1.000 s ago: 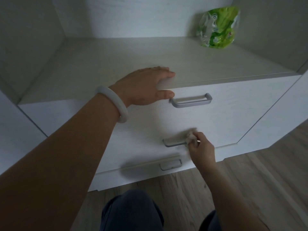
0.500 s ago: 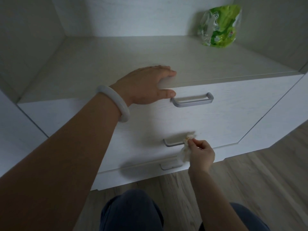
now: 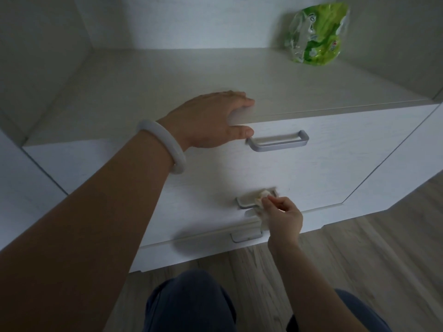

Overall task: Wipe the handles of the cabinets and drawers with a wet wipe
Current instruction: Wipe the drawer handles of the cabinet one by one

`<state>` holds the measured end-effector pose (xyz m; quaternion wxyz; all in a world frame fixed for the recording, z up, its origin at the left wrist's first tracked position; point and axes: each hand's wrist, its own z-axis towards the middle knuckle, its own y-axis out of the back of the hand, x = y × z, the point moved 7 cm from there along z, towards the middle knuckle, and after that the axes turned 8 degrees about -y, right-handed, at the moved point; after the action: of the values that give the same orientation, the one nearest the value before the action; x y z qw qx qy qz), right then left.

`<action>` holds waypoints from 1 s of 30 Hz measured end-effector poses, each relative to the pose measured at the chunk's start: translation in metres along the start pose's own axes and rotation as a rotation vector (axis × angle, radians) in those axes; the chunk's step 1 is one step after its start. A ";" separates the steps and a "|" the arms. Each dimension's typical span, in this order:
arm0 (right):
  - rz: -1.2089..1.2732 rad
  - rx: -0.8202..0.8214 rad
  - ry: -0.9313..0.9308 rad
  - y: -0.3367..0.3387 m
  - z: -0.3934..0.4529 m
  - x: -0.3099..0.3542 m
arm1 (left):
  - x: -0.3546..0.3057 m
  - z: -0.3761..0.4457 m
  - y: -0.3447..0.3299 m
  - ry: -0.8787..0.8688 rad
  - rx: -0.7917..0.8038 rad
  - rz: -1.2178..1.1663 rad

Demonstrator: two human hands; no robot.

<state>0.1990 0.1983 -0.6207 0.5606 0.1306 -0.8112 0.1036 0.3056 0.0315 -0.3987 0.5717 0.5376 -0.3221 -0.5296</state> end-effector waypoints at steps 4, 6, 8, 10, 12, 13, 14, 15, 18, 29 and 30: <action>0.104 -0.057 -0.048 0.012 0.015 0.001 | -0.001 0.000 0.001 0.008 0.003 0.000; 0.060 -0.031 -0.024 0.000 0.003 -0.003 | -0.002 0.000 0.001 0.012 0.002 -0.002; -0.037 0.061 0.032 -0.020 -0.017 -0.006 | -0.001 -0.001 0.001 0.018 0.008 0.000; -0.119 0.115 0.078 -0.028 -0.027 -0.005 | -0.001 -0.002 0.001 0.023 0.015 -0.004; -0.124 0.045 0.073 -0.015 -0.017 0.000 | -0.001 -0.002 0.000 0.024 0.024 -0.012; -0.085 -0.013 0.058 -0.004 -0.008 0.003 | -0.001 -0.002 0.000 0.024 0.023 -0.011; -0.028 -0.062 0.037 0.004 -0.001 0.005 | -0.002 -0.002 0.001 0.023 0.018 -0.007; 0.024 -0.086 0.017 0.009 0.003 0.006 | -0.002 -0.002 0.001 0.023 0.014 -0.004; 0.023 -0.015 -0.018 -0.011 -0.010 -0.004 | -0.002 -0.001 0.002 0.032 0.000 -0.006; 0.112 -0.060 -0.060 0.003 0.005 0.001 | -0.001 -0.001 0.002 0.039 0.001 -0.013; 0.114 -0.035 -0.062 -0.003 0.001 -0.003 | -0.001 -0.001 0.002 0.040 0.001 -0.014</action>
<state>0.1997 0.1955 -0.6237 0.5304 0.0775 -0.8361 0.1171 0.3071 0.0327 -0.3968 0.5742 0.5504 -0.3070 -0.5226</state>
